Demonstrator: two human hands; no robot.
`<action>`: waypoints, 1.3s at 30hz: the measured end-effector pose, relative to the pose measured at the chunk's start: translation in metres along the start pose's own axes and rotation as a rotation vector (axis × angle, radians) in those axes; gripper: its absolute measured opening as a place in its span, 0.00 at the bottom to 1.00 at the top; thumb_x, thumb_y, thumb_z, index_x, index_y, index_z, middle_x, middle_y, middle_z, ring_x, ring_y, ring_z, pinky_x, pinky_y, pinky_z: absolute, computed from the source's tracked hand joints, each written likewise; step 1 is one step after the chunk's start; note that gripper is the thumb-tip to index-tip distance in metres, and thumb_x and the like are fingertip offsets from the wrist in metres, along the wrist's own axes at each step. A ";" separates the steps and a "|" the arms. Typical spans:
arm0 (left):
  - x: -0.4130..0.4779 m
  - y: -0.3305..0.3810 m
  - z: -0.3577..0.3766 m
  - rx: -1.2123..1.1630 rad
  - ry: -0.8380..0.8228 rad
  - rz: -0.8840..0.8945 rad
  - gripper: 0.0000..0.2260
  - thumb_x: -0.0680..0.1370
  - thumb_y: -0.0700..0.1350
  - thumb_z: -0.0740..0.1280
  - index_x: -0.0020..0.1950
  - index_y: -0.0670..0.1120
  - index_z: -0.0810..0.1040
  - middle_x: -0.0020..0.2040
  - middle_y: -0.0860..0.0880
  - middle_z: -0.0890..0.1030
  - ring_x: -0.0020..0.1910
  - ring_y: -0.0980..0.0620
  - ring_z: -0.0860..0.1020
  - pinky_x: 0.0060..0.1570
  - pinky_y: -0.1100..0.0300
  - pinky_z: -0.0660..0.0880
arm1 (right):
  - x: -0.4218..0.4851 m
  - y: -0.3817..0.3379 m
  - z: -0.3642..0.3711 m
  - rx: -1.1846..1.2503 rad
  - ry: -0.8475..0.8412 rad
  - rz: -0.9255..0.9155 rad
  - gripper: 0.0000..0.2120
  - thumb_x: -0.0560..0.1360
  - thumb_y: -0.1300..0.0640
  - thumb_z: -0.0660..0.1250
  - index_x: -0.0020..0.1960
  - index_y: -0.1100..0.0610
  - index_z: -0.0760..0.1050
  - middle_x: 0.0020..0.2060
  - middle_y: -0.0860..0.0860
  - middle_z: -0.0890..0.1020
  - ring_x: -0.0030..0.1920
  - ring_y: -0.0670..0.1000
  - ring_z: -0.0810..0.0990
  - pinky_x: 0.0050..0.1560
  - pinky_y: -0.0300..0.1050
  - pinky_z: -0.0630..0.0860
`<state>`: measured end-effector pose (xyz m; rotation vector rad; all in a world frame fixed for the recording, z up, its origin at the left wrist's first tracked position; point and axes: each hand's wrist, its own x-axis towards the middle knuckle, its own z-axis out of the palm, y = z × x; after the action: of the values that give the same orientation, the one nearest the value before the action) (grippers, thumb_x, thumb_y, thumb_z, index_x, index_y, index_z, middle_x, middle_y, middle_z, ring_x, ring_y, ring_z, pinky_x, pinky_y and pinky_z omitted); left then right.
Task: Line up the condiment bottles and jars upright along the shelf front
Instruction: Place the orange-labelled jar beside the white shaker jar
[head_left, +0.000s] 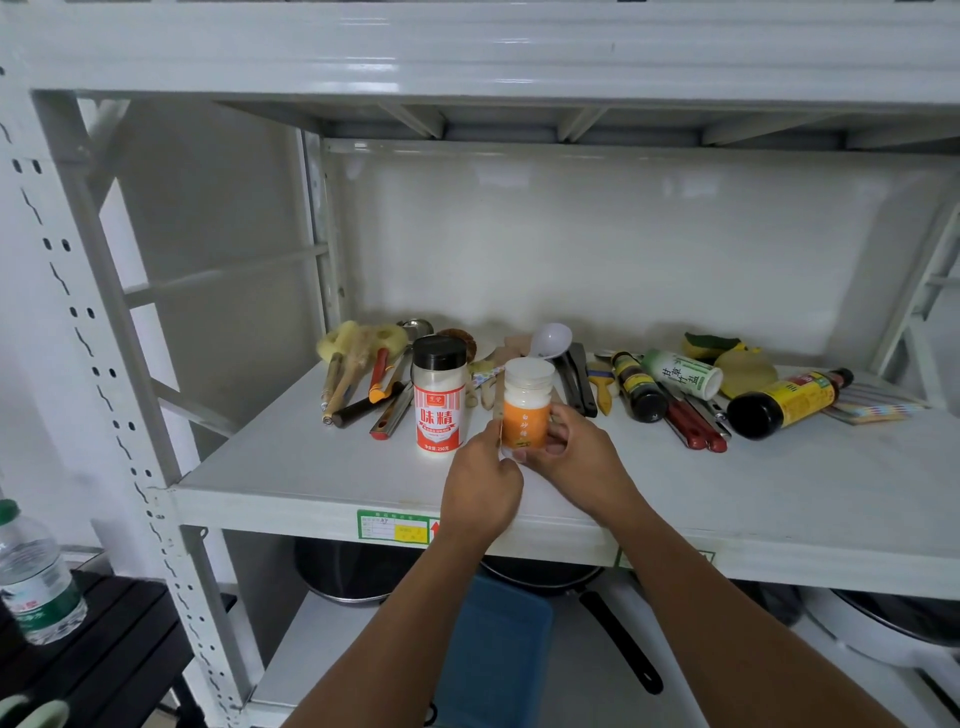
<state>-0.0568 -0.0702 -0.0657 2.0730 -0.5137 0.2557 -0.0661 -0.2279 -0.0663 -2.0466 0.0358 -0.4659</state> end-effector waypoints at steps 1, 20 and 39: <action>0.000 0.000 0.000 -0.008 0.007 0.004 0.22 0.80 0.36 0.61 0.75 0.45 0.72 0.65 0.47 0.81 0.63 0.47 0.79 0.57 0.64 0.70 | 0.000 0.000 0.000 -0.006 0.003 -0.001 0.37 0.70 0.51 0.83 0.75 0.50 0.72 0.66 0.47 0.84 0.63 0.45 0.83 0.69 0.52 0.78; -0.005 0.003 -0.005 -0.013 -0.017 -0.010 0.23 0.81 0.35 0.60 0.77 0.44 0.71 0.68 0.45 0.80 0.66 0.47 0.78 0.60 0.65 0.68 | -0.007 -0.010 -0.003 -0.087 0.021 0.024 0.34 0.71 0.51 0.82 0.74 0.51 0.74 0.62 0.48 0.84 0.60 0.46 0.83 0.67 0.48 0.78; -0.005 0.001 -0.002 -0.022 -0.011 -0.015 0.25 0.81 0.35 0.60 0.78 0.44 0.68 0.71 0.44 0.77 0.70 0.46 0.76 0.64 0.62 0.69 | -0.004 -0.005 -0.003 -0.060 -0.001 0.014 0.34 0.72 0.53 0.81 0.75 0.51 0.73 0.64 0.48 0.84 0.62 0.46 0.82 0.65 0.42 0.77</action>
<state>-0.0615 -0.0671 -0.0658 2.0572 -0.5060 0.2290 -0.0713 -0.2270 -0.0621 -2.1041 0.0638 -0.4601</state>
